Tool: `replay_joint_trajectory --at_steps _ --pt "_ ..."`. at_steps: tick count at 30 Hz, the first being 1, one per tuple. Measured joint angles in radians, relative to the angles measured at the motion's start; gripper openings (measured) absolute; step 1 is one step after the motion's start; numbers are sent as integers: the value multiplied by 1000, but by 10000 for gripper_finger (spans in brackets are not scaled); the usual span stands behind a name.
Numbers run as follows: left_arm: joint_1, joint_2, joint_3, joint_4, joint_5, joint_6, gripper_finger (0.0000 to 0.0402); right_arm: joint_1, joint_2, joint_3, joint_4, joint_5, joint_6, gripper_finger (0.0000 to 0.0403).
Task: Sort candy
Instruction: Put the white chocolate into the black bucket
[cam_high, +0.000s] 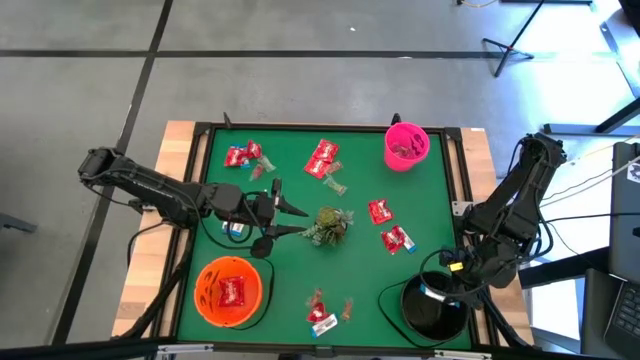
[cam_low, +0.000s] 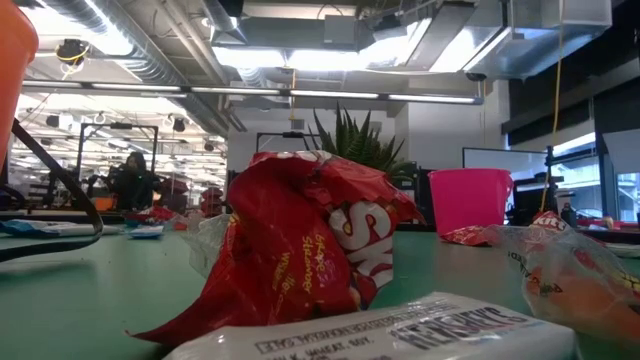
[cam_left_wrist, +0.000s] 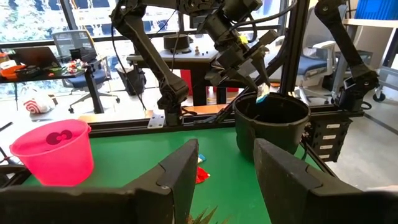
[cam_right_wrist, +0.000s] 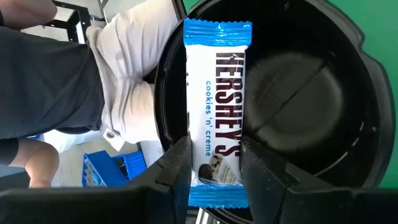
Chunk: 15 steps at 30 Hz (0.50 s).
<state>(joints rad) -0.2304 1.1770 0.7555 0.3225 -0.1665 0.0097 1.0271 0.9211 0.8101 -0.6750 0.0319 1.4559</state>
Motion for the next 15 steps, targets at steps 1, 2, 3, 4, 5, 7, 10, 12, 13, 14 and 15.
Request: replay_joint_trajectory --at_steps 1,2,3,4,5,7,10,12,13,14,15 --pt "0 0 0 0 0 0 149 0 0 0 0 0 0 122" --pt "0 0 0 0 0 0 149 0 0 0 0 0 0 122" --pt "0 0 0 0 0 0 149 0 0 0 0 0 0 122" --pt "0 0 0 0 0 0 149 0 0 0 0 -1 0 122" --pt "0 0 0 0 0 0 149 0 0 0 0 -6 0 122" --pt "0 0 0 0 0 0 149 0 0 0 0 -19 1 122" --pt "0 0 0 0 -2 0 149 0 0 0 0 -26 1 122" --pt "0 0 0 0 -10 0 149 0 0 0 1 -26 0 122" --pt "0 0 0 0 -11 0 149 0 0 0 1 -26 0 122" --pt "0 0 0 0 -11 0 149 0 0 0 1 -26 -3 123" --pt "0 0 0 0 -11 0 149 0 0 0 4 -26 -13 126"
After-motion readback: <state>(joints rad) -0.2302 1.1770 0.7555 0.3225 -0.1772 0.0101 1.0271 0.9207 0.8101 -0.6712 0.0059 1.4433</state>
